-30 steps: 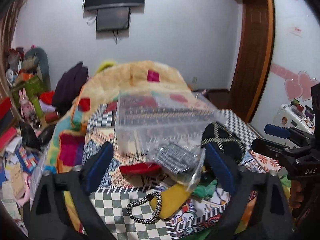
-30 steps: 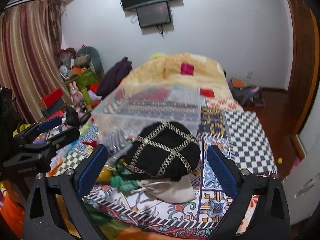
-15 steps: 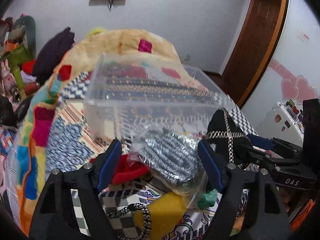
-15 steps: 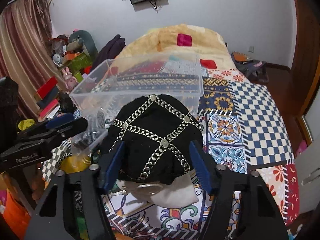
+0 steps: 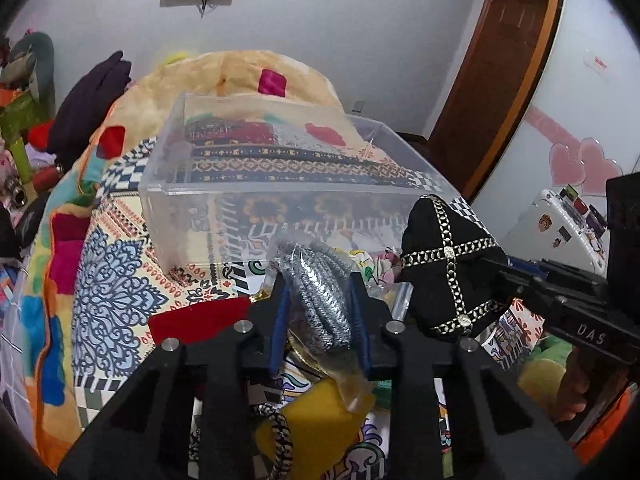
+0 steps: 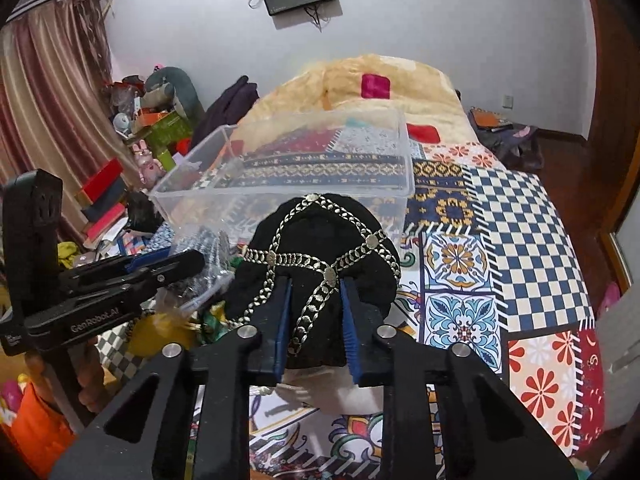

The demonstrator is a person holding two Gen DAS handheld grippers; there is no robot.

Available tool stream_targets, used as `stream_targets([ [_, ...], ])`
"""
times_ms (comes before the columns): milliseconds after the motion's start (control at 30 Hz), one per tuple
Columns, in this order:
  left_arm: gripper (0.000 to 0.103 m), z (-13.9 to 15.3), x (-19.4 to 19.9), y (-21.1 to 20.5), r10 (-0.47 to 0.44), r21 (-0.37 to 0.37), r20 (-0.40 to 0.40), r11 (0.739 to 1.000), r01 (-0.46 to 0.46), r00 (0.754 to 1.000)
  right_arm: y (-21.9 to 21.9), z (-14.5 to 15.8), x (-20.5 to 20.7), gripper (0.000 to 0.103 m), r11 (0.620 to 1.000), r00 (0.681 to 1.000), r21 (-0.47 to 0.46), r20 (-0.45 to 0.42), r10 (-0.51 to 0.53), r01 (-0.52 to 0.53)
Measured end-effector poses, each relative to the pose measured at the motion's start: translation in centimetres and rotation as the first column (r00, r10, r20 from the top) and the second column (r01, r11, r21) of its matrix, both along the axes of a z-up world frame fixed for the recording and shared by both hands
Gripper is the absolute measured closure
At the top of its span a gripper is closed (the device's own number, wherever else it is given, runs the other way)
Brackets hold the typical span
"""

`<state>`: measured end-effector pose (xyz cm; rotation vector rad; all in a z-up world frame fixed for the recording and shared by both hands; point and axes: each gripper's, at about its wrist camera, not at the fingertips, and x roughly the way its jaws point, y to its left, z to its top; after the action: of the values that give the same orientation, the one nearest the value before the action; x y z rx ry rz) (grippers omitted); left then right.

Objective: Organize soft objects
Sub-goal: 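Grasp the black chain hat with the right tool while the left grasps the mesh bag, then lower the hat into the box with the right tool while the left releases the mesh bag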

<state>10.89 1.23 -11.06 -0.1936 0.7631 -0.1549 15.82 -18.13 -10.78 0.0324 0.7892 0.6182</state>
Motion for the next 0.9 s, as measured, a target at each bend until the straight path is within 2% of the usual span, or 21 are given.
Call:
stream_targets([
  [500, 0.077, 6.5, -2.9, 1.4, 0.030, -0.018, 0.175, 0.999, -0.027, 0.984, -0.1, 5.6, -0.9, 0.088, 0.995, 0.989, 0.091, 0.147, 0.017, -0.031],
  [733, 0.077, 9.1, -1.6, 3.1, 0.075, -0.014, 0.241, 0.997, -0.074, 0.968, 0.6, 7.4, 0.8, 0.088, 0.993, 0.979, 0.114, 0.205, -0.008, -0.016],
  [900, 0.077, 9.8, 0.3, 4.0, 0.092, 0.005, 0.243, 0.995, -0.096, 0.966, 1.3, 7.8, 2.5, 0.088, 0.992, 0.977, 0.124, 0.212, -0.032, 0.005],
])
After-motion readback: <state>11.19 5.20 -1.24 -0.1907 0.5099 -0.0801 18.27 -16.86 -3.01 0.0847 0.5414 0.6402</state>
